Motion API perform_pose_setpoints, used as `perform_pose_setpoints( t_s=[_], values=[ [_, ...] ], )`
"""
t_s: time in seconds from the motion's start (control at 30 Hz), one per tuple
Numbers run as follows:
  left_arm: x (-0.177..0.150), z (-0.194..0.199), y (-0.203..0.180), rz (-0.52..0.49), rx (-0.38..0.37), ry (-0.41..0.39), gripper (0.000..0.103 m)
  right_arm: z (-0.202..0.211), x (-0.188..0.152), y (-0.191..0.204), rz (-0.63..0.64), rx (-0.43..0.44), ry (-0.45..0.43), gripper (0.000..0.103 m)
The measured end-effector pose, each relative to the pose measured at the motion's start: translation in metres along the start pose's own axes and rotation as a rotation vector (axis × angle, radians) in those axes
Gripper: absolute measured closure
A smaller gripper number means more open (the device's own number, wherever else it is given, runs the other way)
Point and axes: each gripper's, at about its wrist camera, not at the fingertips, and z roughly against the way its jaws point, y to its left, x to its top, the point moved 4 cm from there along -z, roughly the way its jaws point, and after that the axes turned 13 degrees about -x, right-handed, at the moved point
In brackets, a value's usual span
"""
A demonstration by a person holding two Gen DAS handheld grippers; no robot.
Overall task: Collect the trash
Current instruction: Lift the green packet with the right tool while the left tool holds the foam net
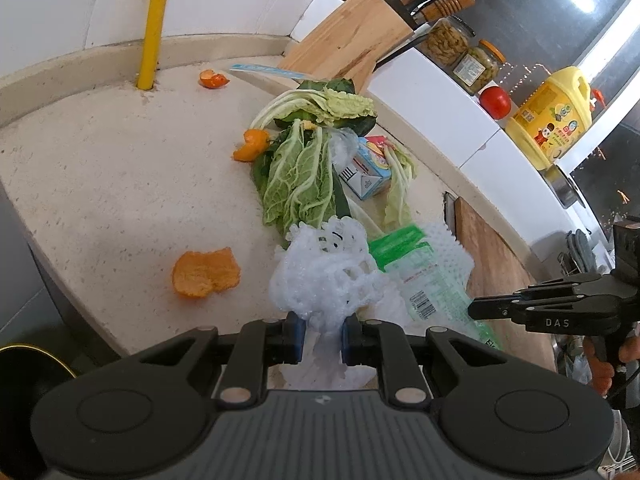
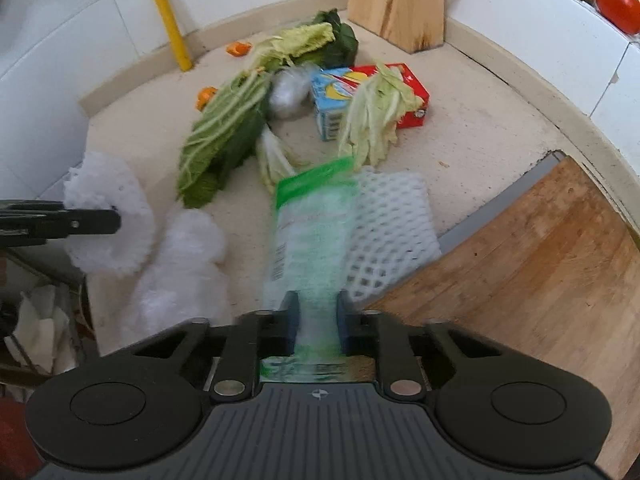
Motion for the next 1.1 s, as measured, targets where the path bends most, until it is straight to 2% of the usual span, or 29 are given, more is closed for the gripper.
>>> perform_pose_setpoints(
  t_s=[0.07,0.13,0.17,0.2,0.23,0.27,0.33,0.4,0.47,0.57,0.6,0.73,0.77,0.8,0.93,1.1],
  values=[
    [-0.002,-0.001,0.001,0.008,-0.003,0.006,0.091,0.000,0.000,0.002,-0.002,0.008,0.004,0.099],
    [-0.004,0.000,0.002,0.010,-0.004,0.007,0.091,-0.007,0.001,0.003,-0.017,0.006,0.032,0.083],
    [-0.004,0.001,0.002,0.012,-0.005,0.007,0.091,-0.009,0.001,0.000,-0.056,0.009,0.036,0.066],
    [-0.005,0.002,0.003,0.015,-0.006,0.006,0.091,-0.010,0.001,-0.001,-0.079,0.020,0.047,0.043],
    [-0.005,0.002,0.004,0.017,-0.008,0.005,0.091,-0.010,0.001,-0.002,-0.101,0.039,0.053,0.036],
    [-0.005,0.002,0.005,0.021,-0.011,0.004,0.091,-0.008,0.001,0.000,-0.108,0.048,0.049,0.030],
    [-0.006,0.002,0.007,0.029,-0.016,0.001,0.091,-0.006,0.002,0.010,-0.062,0.042,0.041,0.029],
    [-0.007,0.002,0.008,0.035,-0.022,-0.002,0.091,-0.010,0.004,0.024,-0.021,0.034,0.057,0.023],
    [-0.008,0.002,0.009,0.040,-0.026,-0.002,0.091,-0.016,0.004,0.037,0.030,-0.006,0.071,0.026],
    [-0.010,0.002,0.010,0.047,-0.032,-0.001,0.091,-0.023,-0.003,0.054,0.150,-0.105,0.077,0.049],
    [-0.010,0.001,0.010,0.049,-0.035,-0.001,0.091,-0.022,-0.005,0.055,0.158,-0.098,0.083,0.059],
    [-0.007,0.004,0.008,0.041,-0.045,-0.010,0.091,-0.008,-0.001,0.050,0.121,-0.063,0.076,0.071],
    [-0.006,0.006,0.007,0.039,-0.048,-0.017,0.091,-0.003,0.002,0.047,0.099,-0.055,0.073,0.082],
    [-0.005,0.008,0.006,0.034,-0.052,-0.022,0.091,0.002,0.003,0.043,0.074,-0.044,0.071,0.089],
    [-0.002,0.009,0.004,0.026,-0.060,-0.033,0.091,0.023,0.005,0.032,-0.009,0.011,0.023,0.099],
    [-0.002,0.009,0.000,0.015,-0.066,-0.027,0.092,0.029,0.000,0.023,-0.122,0.115,0.010,0.100]
  ],
)
